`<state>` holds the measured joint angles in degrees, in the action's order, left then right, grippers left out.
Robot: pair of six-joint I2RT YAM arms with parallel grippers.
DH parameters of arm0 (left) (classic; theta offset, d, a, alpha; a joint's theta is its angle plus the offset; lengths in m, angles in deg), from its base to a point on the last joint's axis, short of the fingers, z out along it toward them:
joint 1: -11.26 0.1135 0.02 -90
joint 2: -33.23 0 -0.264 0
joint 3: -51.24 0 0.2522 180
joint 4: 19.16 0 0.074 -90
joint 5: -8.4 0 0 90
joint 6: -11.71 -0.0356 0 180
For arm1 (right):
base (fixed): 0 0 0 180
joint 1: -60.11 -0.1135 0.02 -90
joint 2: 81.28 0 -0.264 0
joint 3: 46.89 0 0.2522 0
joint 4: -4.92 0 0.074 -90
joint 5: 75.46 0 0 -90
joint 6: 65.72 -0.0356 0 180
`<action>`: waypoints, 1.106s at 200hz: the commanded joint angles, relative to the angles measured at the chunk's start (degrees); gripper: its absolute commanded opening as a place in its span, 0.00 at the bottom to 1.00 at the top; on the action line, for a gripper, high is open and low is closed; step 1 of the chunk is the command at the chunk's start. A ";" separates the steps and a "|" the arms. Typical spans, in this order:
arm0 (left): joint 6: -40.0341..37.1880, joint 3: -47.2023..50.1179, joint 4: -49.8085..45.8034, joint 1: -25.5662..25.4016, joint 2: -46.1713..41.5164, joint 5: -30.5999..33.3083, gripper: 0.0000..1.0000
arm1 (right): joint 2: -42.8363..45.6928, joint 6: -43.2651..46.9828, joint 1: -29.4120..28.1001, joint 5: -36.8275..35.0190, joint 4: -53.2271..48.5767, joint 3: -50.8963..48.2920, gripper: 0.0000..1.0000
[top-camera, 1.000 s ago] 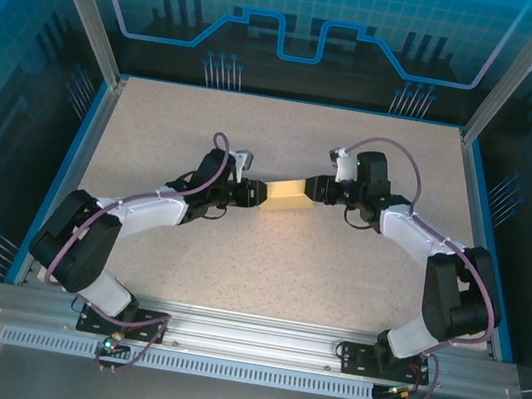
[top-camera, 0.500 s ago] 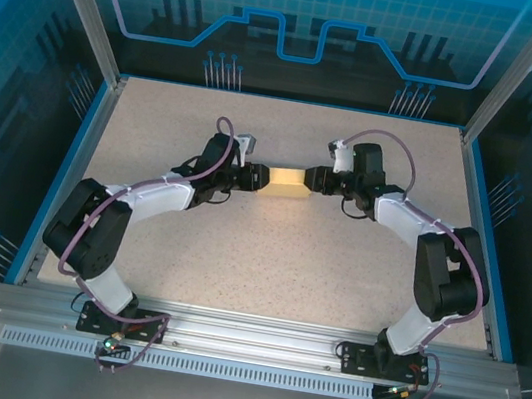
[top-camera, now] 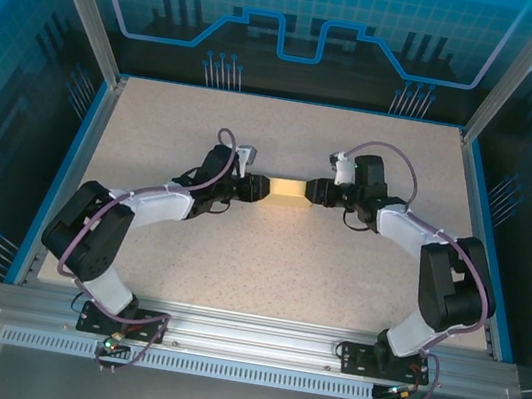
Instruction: Fold the paper box
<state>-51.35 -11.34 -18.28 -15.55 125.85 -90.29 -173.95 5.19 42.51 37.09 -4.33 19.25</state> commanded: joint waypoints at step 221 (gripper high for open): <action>1.29 10.29 7.25 -6.40 0.05 0.77 0.52 | 1.87 1.58 -4.22 -2.19 -0.40 -10.28 0.47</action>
<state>-50.04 -1.57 -14.87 -21.06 125.57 -88.91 -170.69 5.43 39.64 34.44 -4.28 9.55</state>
